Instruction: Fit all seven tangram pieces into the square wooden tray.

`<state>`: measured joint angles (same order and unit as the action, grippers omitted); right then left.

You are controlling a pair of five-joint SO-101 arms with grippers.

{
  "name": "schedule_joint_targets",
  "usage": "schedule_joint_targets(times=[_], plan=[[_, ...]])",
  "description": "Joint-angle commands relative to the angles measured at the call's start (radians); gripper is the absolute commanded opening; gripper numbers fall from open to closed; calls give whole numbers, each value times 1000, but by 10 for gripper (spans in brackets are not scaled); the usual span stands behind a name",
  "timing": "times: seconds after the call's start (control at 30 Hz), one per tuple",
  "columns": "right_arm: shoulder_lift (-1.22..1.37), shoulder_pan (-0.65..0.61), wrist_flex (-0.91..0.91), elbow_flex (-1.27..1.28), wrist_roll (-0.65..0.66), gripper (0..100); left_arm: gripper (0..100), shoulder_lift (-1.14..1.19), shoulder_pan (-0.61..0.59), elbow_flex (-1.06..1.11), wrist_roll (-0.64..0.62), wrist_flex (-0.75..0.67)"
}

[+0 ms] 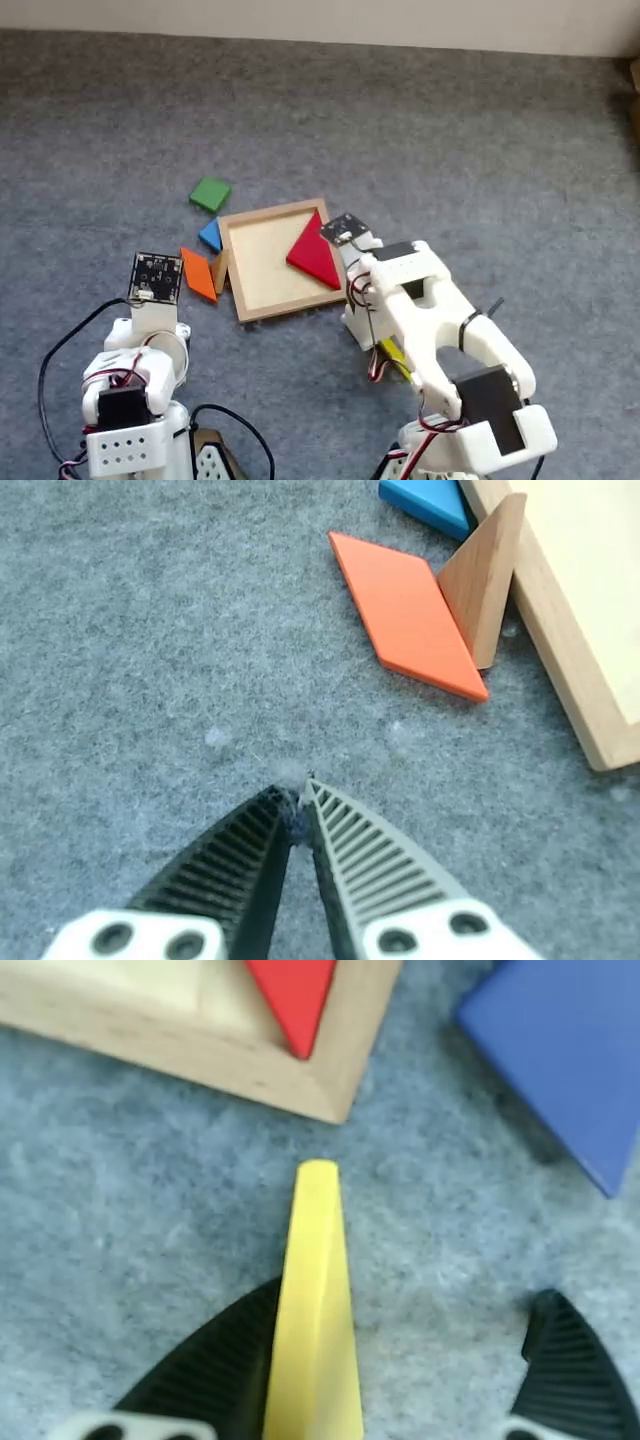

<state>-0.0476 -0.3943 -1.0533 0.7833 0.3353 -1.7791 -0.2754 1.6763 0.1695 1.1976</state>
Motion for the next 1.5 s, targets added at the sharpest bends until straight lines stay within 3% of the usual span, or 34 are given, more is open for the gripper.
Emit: schedule_joint_targets(times=[0.0, 0.43, 0.67, 0.87, 1.0, 1.23, 1.47], plan=[[-56, 25, 7, 16, -3, 295, 7, -44, -18, 19, 6, -20], [-410, 25, -35, 94, 41, 3, 7, -44, -15, 19, 6, -18], [-456, 25, -150, 88, 173, 6, 7, -44, -15, 19, 6, -17], [-417, 10, -240, -170, 325, 6, 7, -44, -15, 19, 6, -15], [-312, -45, -283, -331, 416, 6, 7, -44, -18, 19, 6, -15], [-91, -170, -277, -590, 434, 6, 6, -44, -21, 19, 6, -18], [79, -300, -274, -742, 543, 6, 7, -44, -48, 19, 6, -21]])
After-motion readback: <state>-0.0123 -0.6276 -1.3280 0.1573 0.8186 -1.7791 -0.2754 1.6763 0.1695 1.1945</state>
